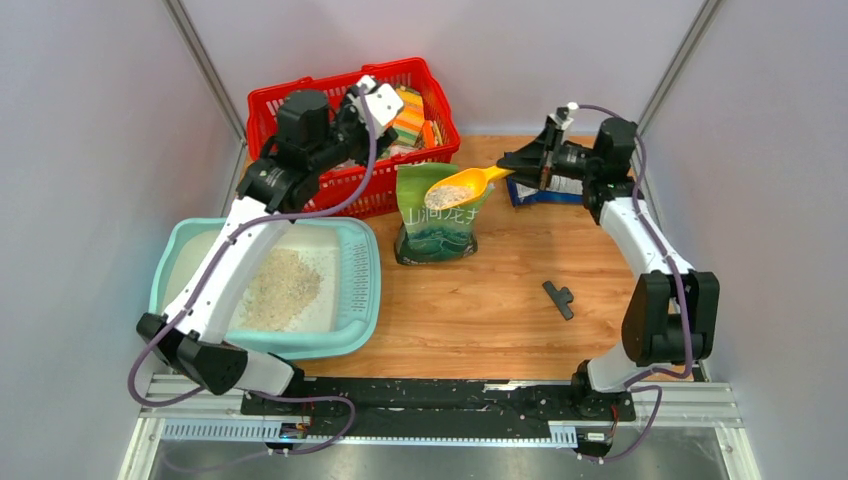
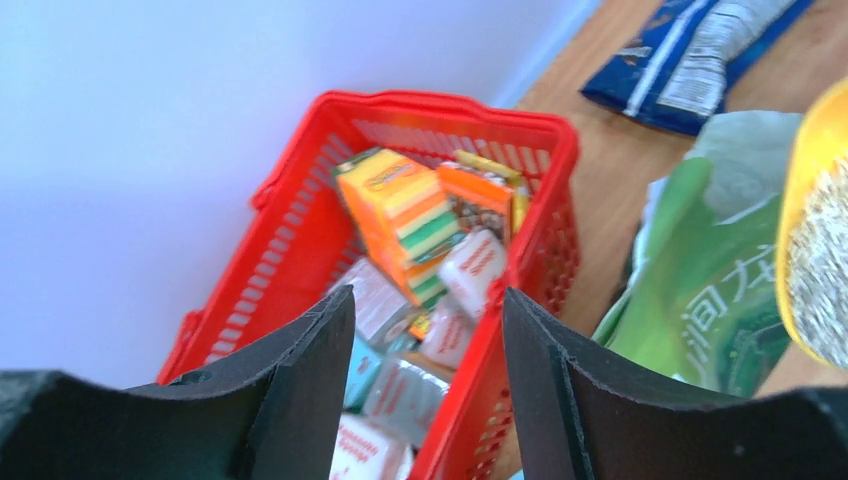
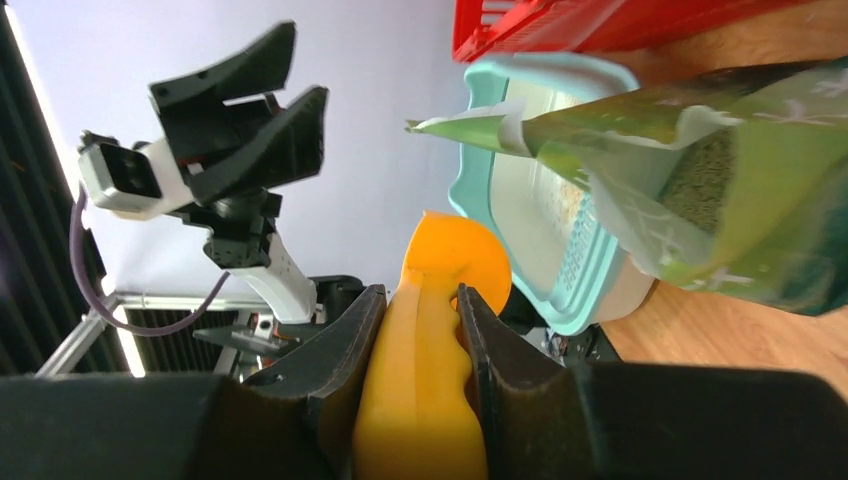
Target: Fill the litter box with clean litter
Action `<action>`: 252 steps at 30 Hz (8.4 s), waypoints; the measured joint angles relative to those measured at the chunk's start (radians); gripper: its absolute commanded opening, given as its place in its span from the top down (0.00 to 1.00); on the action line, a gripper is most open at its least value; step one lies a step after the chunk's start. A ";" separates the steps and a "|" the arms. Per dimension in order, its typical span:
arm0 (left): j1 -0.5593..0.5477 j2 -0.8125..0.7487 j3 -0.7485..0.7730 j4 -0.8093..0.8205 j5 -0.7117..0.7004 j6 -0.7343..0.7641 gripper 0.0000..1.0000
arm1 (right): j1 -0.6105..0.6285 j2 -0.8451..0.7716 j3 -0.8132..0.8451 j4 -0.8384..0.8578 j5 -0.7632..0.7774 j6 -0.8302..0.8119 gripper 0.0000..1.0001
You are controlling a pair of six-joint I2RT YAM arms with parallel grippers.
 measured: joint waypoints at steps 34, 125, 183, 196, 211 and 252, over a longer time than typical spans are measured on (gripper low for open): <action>0.141 -0.538 -0.290 -0.134 -0.132 0.011 0.35 | 0.772 0.594 0.822 -0.544 0.561 -0.726 1.00; 0.111 0.117 0.007 -0.408 0.484 0.117 1.00 | 0.392 0.145 0.858 -1.351 0.474 -2.002 1.00; -0.004 -0.069 -0.262 -0.107 0.402 -0.011 1.00 | 0.515 0.149 0.183 -0.596 0.801 -0.977 1.00; -0.013 -0.058 -0.223 -0.169 0.340 0.077 1.00 | 0.354 0.147 0.031 -0.314 0.405 -0.653 1.00; -0.013 0.026 -0.107 -0.210 0.299 0.055 1.00 | 0.145 0.137 -0.033 -0.125 0.229 -0.341 1.00; -0.039 0.014 -0.119 -0.227 0.257 0.183 1.00 | 0.014 0.320 -0.257 0.888 -0.019 0.389 1.00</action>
